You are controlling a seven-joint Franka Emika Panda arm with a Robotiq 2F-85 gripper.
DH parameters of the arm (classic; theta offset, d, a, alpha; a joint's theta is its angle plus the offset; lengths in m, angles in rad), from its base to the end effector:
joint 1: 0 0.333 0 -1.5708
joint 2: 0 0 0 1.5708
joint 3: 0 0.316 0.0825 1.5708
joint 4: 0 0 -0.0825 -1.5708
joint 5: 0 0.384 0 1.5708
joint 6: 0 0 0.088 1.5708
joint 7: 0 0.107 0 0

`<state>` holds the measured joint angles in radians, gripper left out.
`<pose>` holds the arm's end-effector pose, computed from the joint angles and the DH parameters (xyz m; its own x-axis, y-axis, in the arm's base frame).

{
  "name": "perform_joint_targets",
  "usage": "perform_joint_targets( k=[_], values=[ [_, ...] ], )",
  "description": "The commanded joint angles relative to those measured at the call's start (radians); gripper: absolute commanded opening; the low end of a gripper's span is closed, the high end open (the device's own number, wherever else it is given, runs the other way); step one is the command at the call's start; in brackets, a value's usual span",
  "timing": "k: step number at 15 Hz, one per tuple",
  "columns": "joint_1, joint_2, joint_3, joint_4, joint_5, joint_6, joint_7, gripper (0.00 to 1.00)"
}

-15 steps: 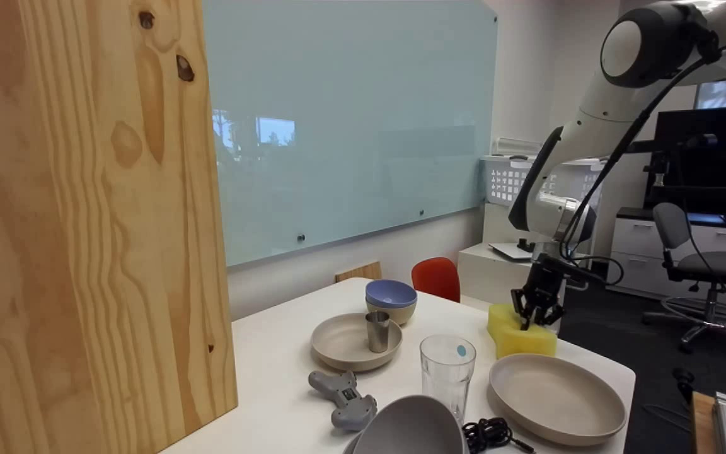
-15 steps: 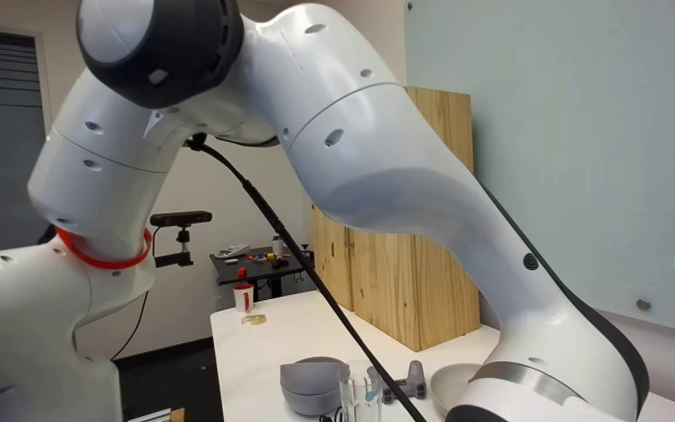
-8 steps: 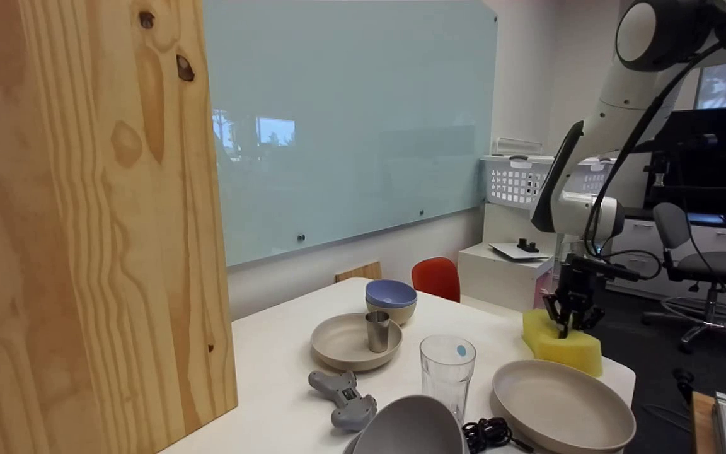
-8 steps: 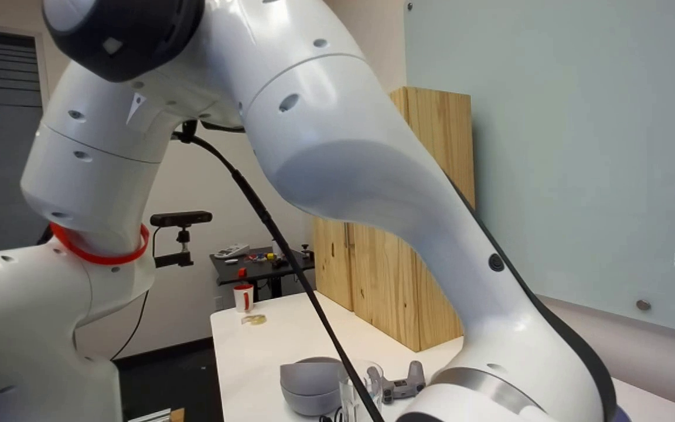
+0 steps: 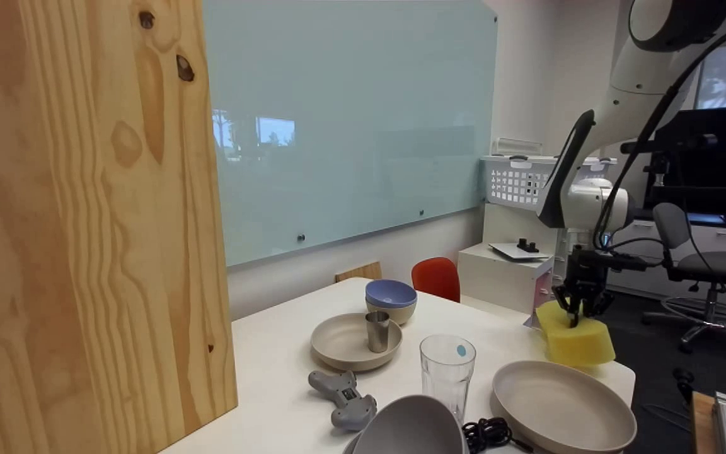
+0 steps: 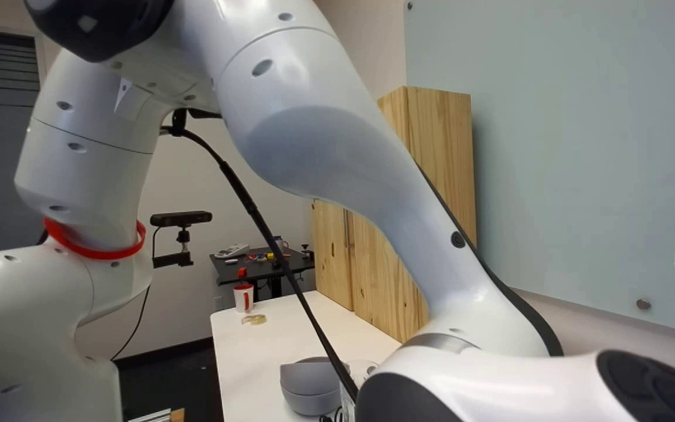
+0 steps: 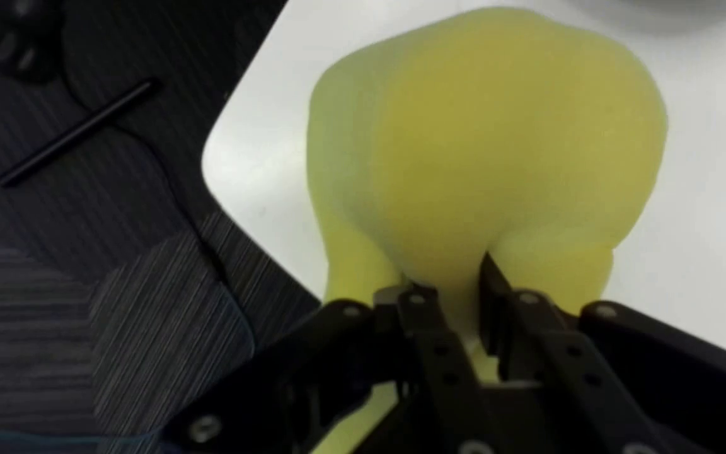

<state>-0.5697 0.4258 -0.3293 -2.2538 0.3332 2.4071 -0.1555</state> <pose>0.3129 -0.4039 0.1648 0.5262 -0.8195 -0.2270 -0.8474 -0.5275 -0.0600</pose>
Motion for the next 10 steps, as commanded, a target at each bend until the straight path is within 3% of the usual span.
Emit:
perform_joint_targets(
  k=[1,6,10],
  values=[
    [0.108,-0.059,-0.078,-0.036,-0.165,0.135,0.159,0.05],
    [0.248,-0.089,-0.199,-0.004,-0.456,0.295,0.366,0.05],
    [0.283,-0.106,-0.207,0.048,-0.526,0.348,0.405,0.05]
  ],
)
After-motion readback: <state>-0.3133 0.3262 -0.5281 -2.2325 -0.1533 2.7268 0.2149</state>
